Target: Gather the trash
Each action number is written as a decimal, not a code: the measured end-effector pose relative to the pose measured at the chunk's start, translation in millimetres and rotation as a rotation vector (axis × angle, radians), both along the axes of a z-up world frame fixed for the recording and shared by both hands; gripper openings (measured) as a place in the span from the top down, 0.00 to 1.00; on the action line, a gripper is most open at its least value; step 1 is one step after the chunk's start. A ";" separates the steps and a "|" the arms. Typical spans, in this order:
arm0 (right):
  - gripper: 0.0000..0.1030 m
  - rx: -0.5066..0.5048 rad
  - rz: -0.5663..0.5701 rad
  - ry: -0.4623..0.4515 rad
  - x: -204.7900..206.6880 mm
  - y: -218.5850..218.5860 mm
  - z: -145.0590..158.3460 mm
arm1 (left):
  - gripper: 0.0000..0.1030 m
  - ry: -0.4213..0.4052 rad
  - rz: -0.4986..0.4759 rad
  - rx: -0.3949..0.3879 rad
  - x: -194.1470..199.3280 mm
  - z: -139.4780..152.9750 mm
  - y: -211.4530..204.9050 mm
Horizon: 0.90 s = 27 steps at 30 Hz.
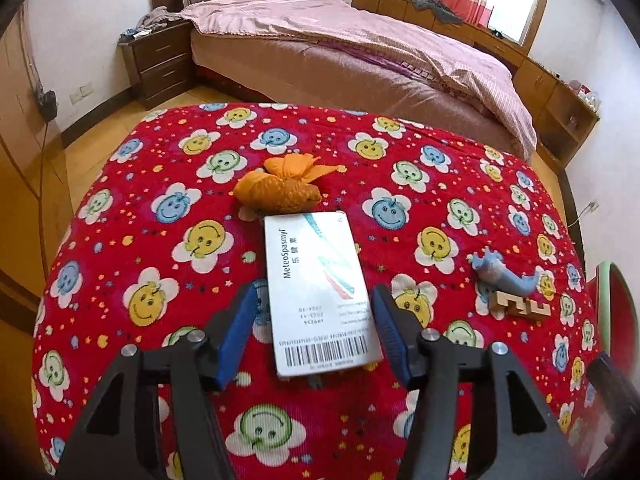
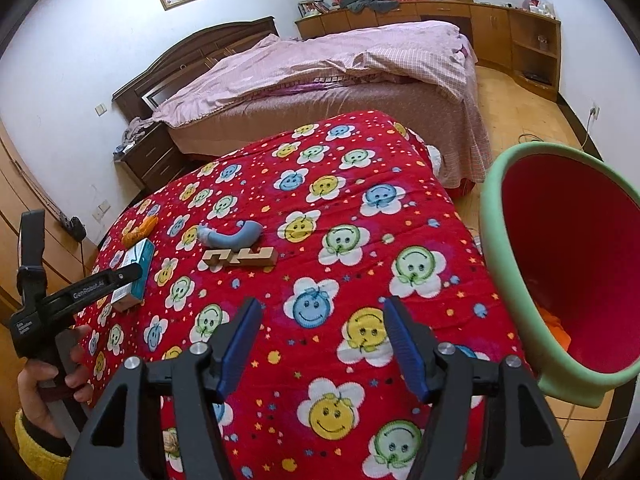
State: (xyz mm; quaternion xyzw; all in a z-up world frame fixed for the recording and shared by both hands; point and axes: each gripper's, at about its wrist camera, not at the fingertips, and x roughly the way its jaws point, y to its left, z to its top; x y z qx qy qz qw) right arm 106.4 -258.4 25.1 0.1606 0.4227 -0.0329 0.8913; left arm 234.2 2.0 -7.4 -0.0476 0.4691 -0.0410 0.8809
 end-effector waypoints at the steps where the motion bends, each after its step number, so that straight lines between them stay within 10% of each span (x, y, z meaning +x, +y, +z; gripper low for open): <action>1: 0.35 0.000 0.002 0.002 2.5 1.7 -0.7 | 0.43 0.007 -0.001 -0.004 1.1 -2.2 -0.2; 27: 0.10 -0.057 0.067 0.056 86.3 70.5 -28.6 | 0.51 -0.073 0.048 -0.055 -16.5 6.6 28.5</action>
